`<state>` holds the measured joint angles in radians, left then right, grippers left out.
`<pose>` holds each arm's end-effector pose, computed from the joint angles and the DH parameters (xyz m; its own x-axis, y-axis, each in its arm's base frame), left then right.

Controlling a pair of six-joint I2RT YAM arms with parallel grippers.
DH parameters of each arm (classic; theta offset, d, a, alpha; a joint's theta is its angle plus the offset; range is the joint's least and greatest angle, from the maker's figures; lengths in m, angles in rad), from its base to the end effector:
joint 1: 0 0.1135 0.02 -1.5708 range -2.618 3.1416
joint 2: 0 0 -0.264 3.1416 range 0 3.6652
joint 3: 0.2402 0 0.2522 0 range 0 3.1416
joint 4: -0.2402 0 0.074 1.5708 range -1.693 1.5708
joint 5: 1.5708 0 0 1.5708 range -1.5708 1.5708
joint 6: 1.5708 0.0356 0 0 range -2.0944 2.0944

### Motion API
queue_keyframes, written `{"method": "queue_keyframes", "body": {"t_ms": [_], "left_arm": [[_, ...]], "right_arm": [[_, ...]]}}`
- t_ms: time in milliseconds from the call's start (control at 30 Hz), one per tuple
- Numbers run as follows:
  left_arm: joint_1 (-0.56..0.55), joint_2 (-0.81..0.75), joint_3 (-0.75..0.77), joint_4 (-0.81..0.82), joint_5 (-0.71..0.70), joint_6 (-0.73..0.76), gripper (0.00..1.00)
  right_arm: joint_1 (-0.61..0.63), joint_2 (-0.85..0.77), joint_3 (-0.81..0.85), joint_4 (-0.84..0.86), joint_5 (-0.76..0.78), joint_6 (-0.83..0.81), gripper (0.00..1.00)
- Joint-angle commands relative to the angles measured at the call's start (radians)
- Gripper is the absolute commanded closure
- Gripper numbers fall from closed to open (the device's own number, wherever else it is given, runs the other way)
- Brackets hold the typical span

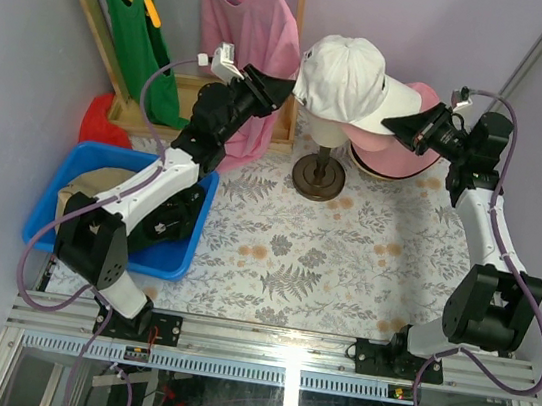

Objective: Stack the hats
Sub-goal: Stack the hat on the hat.

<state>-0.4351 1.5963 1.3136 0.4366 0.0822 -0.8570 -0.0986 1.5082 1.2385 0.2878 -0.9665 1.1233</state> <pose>0.3496 -0.1657 0.3835 -0.2821 -0.6996 -0.6565 0.4283 0.5205 -0.7387 0.3510 -0.0053 0.3712 -0.6799 0.5820 -0.4461 -0.3463 0.2813 0.8949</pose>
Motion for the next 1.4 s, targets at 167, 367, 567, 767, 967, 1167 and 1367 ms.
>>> {"method": "queue_keyframes", "body": {"t_ms": [167, 367, 567, 767, 967, 1167, 1367], "left_arm": [[-0.045, -0.031, -0.059, -0.094, 0.042, 0.001, 0.69], [-0.046, -0.057, -0.093, -0.097, 0.041, -0.019, 0.72], [-0.045, -0.093, -0.119, -0.127, 0.022, -0.025, 0.74], [-0.045, -0.136, -0.146, -0.158, -0.007, -0.033, 0.73], [-0.026, -0.166, -0.134, -0.191, -0.073, -0.039, 0.61], [0.012, -0.129, -0.06, -0.206, -0.061, -0.045, 0.56], [0.035, -0.089, 0.022, -0.202, -0.057, -0.05, 0.52]], "right_arm": [[-0.018, 0.044, -0.013, -0.193, 0.079, -0.066, 0.8], [-0.033, 0.048, 0.013, -0.192, 0.075, -0.055, 0.7], [-0.036, 0.064, 0.026, -0.149, 0.071, -0.015, 0.67], [-0.038, 0.071, 0.06, -0.152, 0.068, -0.01, 0.63], [-0.038, 0.079, 0.077, -0.152, 0.065, -0.005, 0.6], [-0.038, 0.078, 0.079, -0.149, 0.061, -0.003, 0.57], [-0.038, 0.076, 0.081, -0.141, 0.056, -0.003, 0.53]]}}
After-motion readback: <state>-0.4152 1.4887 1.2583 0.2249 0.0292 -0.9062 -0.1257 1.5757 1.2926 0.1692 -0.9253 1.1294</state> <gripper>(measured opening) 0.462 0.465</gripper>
